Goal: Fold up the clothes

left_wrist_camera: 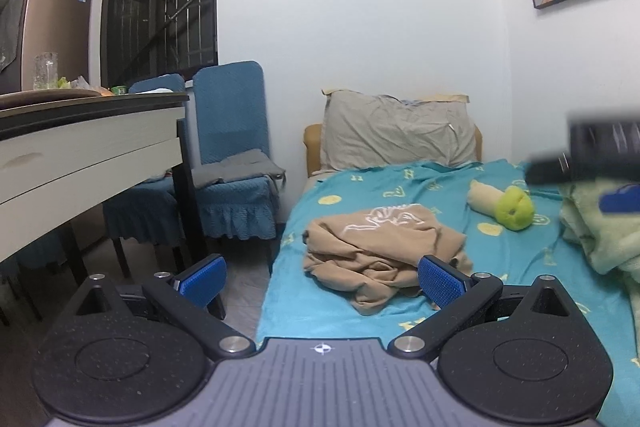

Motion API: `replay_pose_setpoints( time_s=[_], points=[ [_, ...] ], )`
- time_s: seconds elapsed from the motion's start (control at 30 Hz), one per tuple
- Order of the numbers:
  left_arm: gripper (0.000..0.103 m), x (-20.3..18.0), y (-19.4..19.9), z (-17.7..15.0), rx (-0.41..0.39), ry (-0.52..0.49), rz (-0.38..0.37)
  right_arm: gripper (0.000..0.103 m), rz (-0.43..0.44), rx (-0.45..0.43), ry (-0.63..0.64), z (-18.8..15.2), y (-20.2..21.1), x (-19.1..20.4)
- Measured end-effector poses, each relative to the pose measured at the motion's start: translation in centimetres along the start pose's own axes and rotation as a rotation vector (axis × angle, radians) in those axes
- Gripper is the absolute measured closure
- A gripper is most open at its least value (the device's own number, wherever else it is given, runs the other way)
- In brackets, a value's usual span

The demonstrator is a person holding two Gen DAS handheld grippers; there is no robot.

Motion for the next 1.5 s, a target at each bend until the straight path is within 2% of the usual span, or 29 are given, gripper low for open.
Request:
replay_pose_setpoints(
  time_s=[0.1,0.2,0.33,0.4,0.57,0.7,0.87,0.97,1.0,1.07,1.17,1.2,1.3,1.5],
  points=[
    [0.0,0.2,-0.3,-0.5,0.007,-0.012,0.003,0.01,0.005,0.017,0.037,0.8,-0.7,0.4],
    [0.0,-0.3,-0.4,-1.0,-0.004,-0.051,-0.016,0.01,-0.045,0.034,0.094,0.9,-1.0,-1.2],
    [0.0,-2.6,-1.2,-1.3,-0.03,-0.131,-0.062,0.011,-0.133,0.025,0.166,1.3,-0.6,-3.6],
    [0.0,-4.3,-2.5,-1.3,-0.03,-0.179,-0.085,0.01,-0.143,0.027,0.146,1.8,-0.3,-4.5],
    [0.001,-9.4,-9.2,-1.3,0.018,-0.296,-0.22,0.01,-0.117,-0.015,0.11,2.7,0.4,-6.1],
    [0.005,-11.8,-16.1,-1.2,0.064,-0.315,-0.24,0.01,-0.113,-0.02,0.076,2.7,0.0,-8.3],
    [0.015,-14.1,-23.6,-1.4,0.083,-0.347,-0.253,0.01,-0.155,-0.02,0.007,3.3,-2.1,-11.6],
    [0.033,-15.0,-27.1,-1.3,0.085,-0.335,-0.264,0.01,-0.188,-0.011,-0.042,3.4,-4.0,-13.2],
    [0.045,-15.0,-27.9,-1.3,0.086,-0.308,-0.269,0.01,-0.188,-0.005,-0.05,3.3,-4.7,-13.4],
    [0.05,-14.6,-29.2,-1.1,0.088,-0.243,-0.284,0.01,-0.192,0.005,-0.041,3.0,-6.1,-13.6],
    [0.071,-13.8,-29.4,-0.3,0.068,-0.212,-0.278,0.01,-0.198,0.038,-0.047,2.4,-7.7,-13.7],
    [0.087,-13.5,-29.2,-0.1,0.066,-0.203,-0.269,0.01,-0.196,0.045,-0.054,2.3,-8.0,-13.7],
    [0.091,-11.9,-27.6,1.3,0.041,-0.169,-0.252,0.011,-0.193,0.044,-0.06,2.1,-8.2,-13.5],
    [0.092,-7.9,-19.5,5.2,-0.079,-0.043,-0.257,0.01,-0.182,0.032,-0.082,2.3,-7.3,-13.6]
  ],
)
Point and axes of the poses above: each gripper's, at about its wrist camera, not at the fingertips, and y roughly against the way its jaws point, x to its left, z to its top, the point moved 5 cm from there along -y, roughly the way its jaws point, and after that the axes turned 13 degrees about -y, right-handed, at the moved point
